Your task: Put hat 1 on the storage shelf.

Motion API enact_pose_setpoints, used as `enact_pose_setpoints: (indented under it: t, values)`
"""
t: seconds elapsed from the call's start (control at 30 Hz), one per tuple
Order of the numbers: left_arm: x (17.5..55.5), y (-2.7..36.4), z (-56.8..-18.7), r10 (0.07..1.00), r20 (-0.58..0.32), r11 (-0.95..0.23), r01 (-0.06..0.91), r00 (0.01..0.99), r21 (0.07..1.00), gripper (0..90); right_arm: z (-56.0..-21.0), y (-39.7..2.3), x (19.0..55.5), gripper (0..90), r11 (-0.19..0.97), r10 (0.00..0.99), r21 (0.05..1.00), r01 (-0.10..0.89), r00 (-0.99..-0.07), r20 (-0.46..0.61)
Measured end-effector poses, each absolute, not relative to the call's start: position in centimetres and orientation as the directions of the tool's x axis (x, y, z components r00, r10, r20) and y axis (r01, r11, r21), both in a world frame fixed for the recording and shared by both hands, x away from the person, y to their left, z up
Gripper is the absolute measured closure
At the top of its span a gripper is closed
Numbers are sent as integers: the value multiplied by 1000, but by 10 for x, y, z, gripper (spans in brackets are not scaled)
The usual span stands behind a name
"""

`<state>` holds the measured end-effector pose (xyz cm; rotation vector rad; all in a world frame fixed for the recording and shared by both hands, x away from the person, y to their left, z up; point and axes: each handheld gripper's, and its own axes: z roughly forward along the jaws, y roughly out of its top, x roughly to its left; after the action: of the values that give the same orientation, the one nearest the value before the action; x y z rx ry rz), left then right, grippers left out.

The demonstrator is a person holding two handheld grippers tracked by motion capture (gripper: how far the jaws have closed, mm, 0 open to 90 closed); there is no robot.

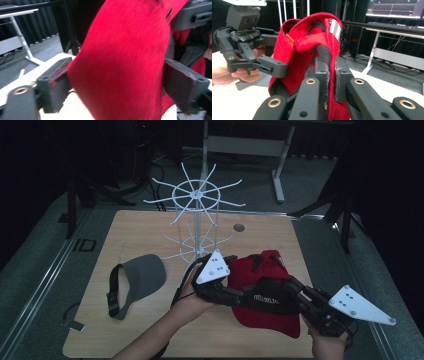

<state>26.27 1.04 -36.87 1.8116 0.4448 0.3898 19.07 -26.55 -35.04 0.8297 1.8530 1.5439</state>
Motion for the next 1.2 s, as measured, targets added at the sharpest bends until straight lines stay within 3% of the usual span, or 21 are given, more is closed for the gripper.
enact_pose_setpoints:
  t: [0.17, 0.2, 0.23, 0.3, 0.37, 0.4, 0.5, 0.57, 0.7, 0.9, 1.2]
  values:
    - [261, 5, -366, 495, 57, -278, 95, 867, 956, 208, -351, -262, 191, 836, 139, 767, 986, 93, -640, -48]
    - [261, 5, -366, 497, 62, -286, 95, 866, 954, 269, -351, -262, 191, 836, 136, 765, 986, 93, -643, -45]
    - [261, 5, -366, 494, 66, -293, 95, 867, 951, 269, -351, -262, 191, 836, 136, 765, 986, 93, -643, -45]
    - [260, 3, -366, 502, 73, -307, 99, 862, 947, 416, -352, -262, 191, 836, 135, 763, 986, 94, -645, -43]
    - [259, 1, -367, 505, 78, -310, 96, 859, 946, 508, -352, -261, 191, 836, 136, 762, 986, 93, -645, -45]
    - [258, 0, -367, 515, 81, -312, 98, 854, 945, 508, -352, -261, 191, 836, 136, 762, 986, 93, -645, -45]
    - [258, -3, -366, 524, 76, -314, 109, 849, 943, 657, -352, -261, 190, 836, 134, 762, 987, 91, -646, -44]
    - [259, -4, -364, 529, 67, -308, 118, 846, 944, 692, -352, -262, 190, 836, 132, 762, 987, 91, -647, -43]
    - [260, -3, -362, 536, 59, -302, 126, 842, 945, 844, -352, -262, 190, 836, 132, 759, 987, 93, -650, -41]
    - [257, -6, -361, 549, 117, -335, 90, 828, 938, 873, -353, -262, 189, 834, 135, 756, 986, 94, -654, -41]
    - [257, -7, -358, 539, 117, -348, 94, 834, 933, 878, -359, -267, 188, 817, 116, 758, 987, 112, -653, -15]
